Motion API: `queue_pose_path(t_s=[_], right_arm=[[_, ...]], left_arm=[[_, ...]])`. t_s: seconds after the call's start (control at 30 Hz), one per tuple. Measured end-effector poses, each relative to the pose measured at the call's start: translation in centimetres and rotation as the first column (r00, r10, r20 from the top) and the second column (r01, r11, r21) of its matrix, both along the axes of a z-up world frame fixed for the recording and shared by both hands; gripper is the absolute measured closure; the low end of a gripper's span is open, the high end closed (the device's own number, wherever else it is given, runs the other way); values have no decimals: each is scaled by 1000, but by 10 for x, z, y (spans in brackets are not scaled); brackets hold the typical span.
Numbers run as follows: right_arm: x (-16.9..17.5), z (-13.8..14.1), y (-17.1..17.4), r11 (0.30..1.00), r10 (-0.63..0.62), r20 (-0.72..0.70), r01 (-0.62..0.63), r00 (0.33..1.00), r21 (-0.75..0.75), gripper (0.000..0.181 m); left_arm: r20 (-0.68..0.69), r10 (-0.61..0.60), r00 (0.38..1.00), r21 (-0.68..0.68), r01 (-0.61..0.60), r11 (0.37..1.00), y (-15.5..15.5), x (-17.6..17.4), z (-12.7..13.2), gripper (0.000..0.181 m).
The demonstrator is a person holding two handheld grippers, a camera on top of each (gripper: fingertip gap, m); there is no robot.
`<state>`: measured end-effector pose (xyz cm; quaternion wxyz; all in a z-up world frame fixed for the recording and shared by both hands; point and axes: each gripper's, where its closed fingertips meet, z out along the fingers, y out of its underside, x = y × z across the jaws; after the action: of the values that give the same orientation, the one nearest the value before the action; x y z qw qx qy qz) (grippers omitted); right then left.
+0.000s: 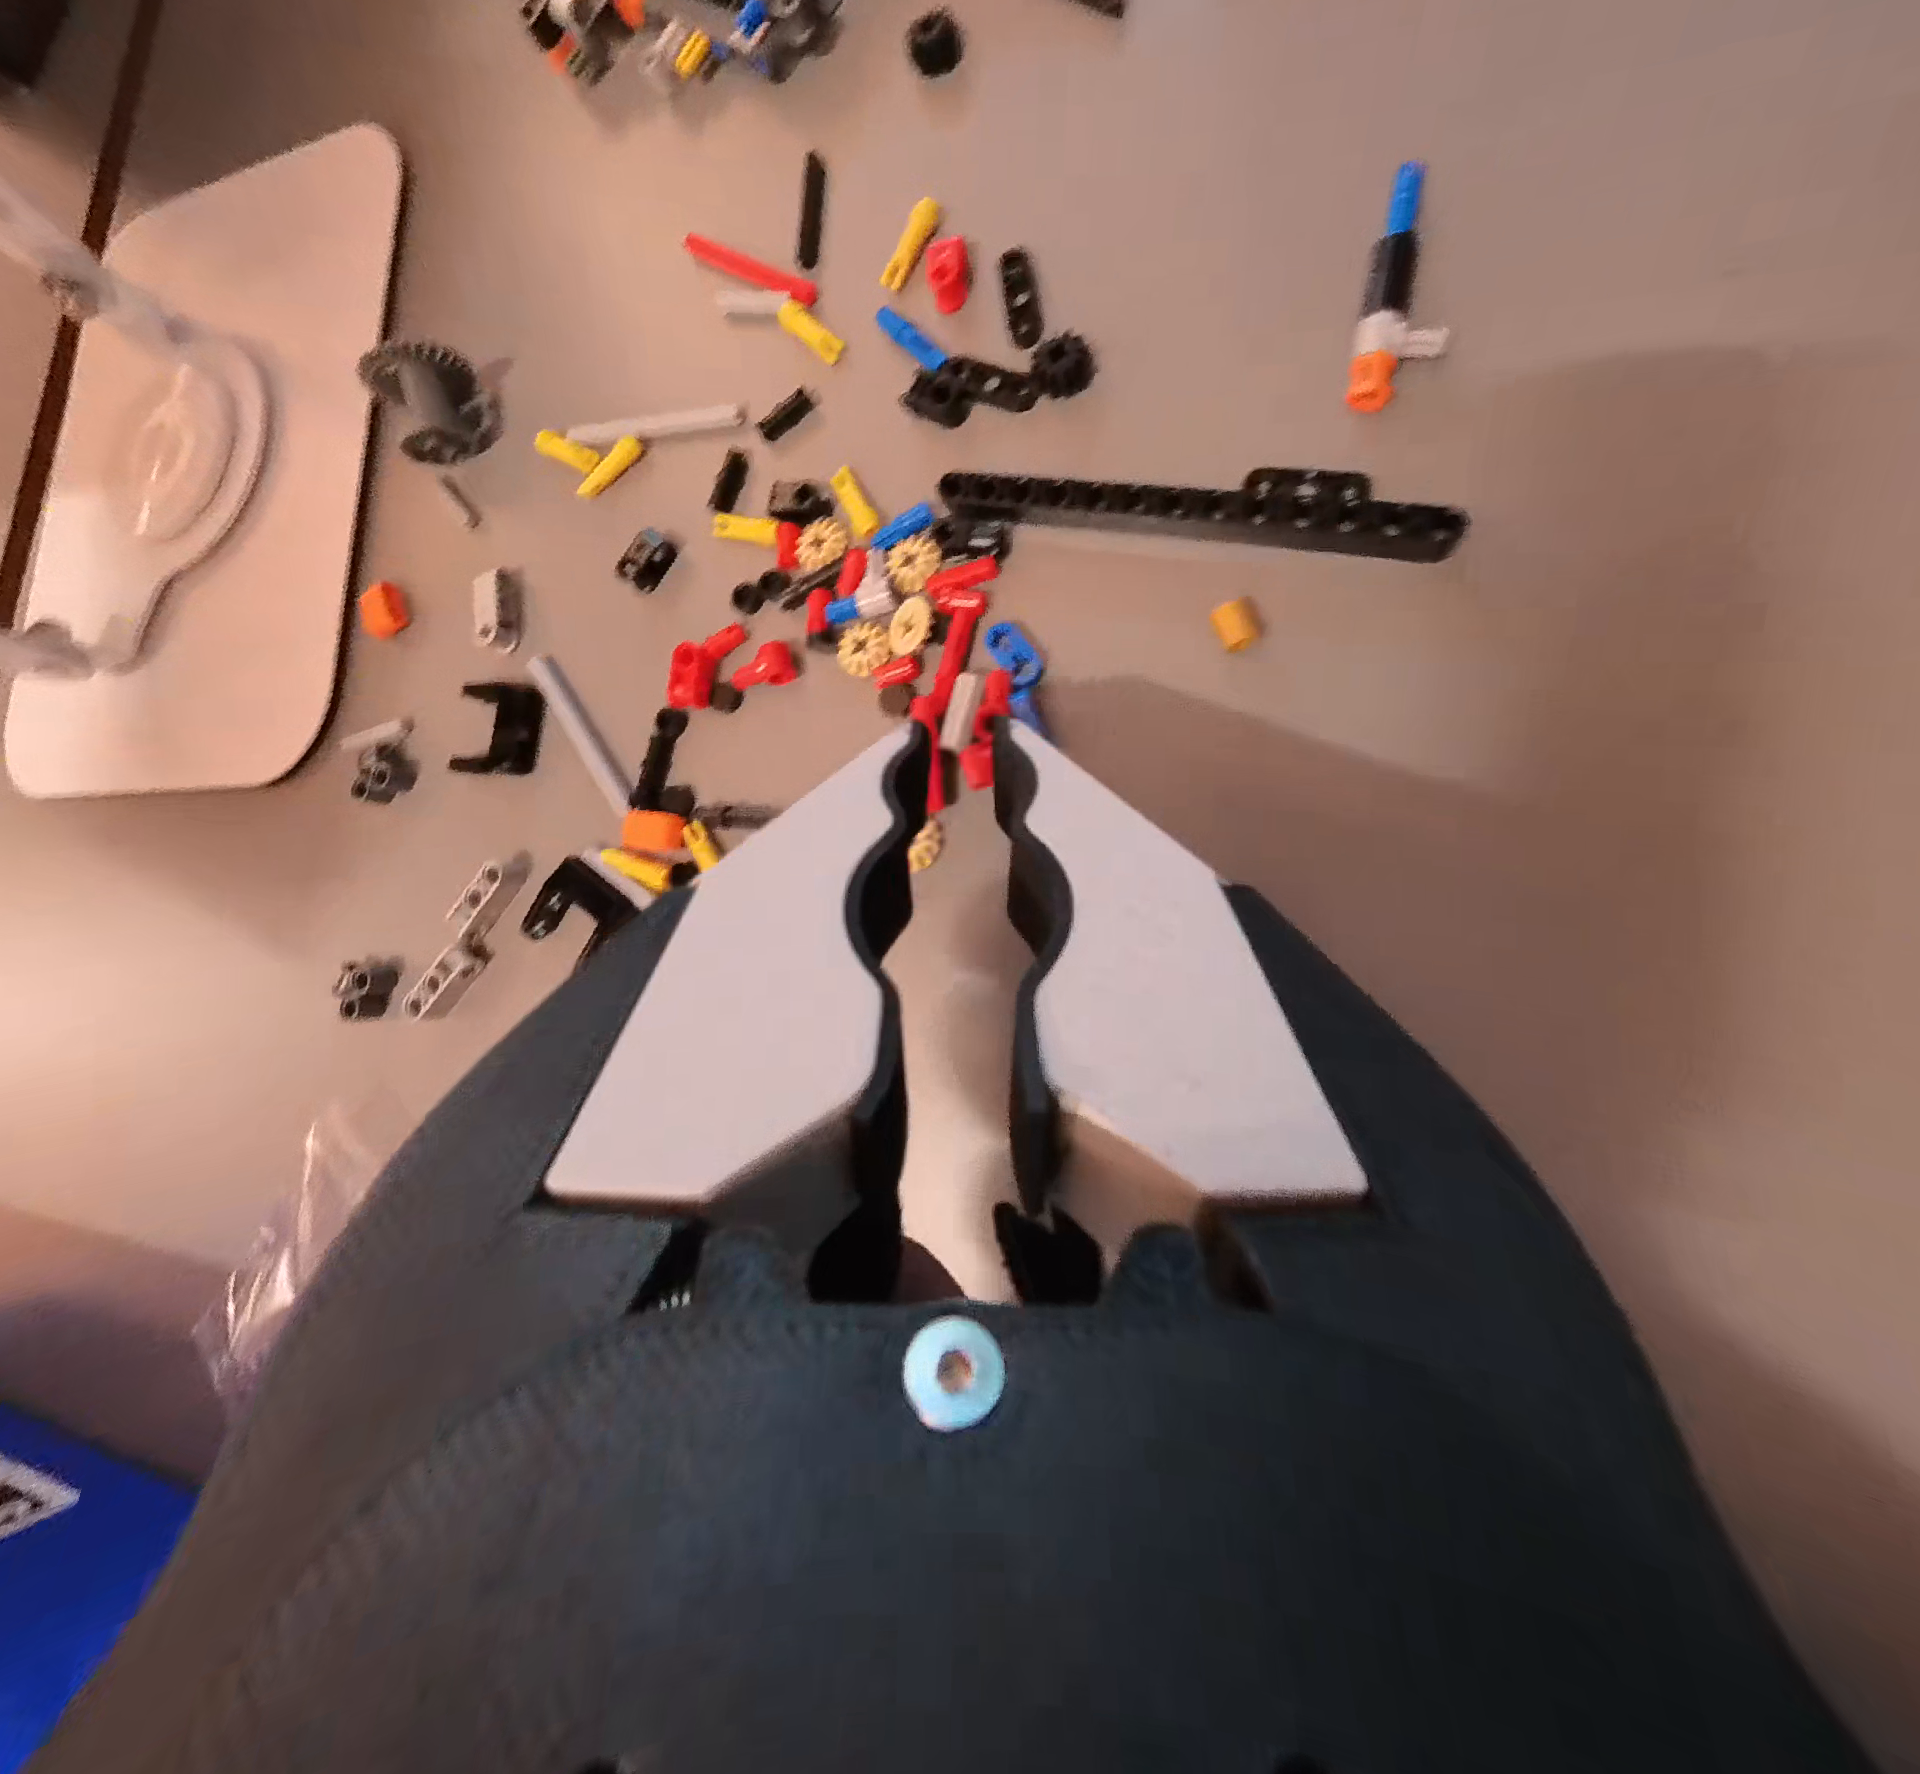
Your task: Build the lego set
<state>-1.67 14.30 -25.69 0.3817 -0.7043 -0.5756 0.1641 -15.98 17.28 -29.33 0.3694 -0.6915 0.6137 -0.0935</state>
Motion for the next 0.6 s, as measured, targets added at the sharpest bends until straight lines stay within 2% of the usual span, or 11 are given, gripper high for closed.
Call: queue_pose_path(t_s=[0.13,0.3,0.4,0.6], right_arm=[[-2,0,-1,1000,8,-5,-8,1000,-6,173],[-4,-1,-3,1000,15,-5,-15,1000,-7,173],[-4,0,-3,1000,16,-8,-16,1000,-10,173],[-5,-1,-4,1000,19,-10,-19,1000,-12,173]], left_arm=[[9,-13,1000,2,13,1000,2,7,-2,173],[40,71,997,16,-71,997,24,8,2,172],[52,61,997,5,-61,998,28,20,3,171],[-25,71,997,-12,-71,997,37,31,-12,174]])
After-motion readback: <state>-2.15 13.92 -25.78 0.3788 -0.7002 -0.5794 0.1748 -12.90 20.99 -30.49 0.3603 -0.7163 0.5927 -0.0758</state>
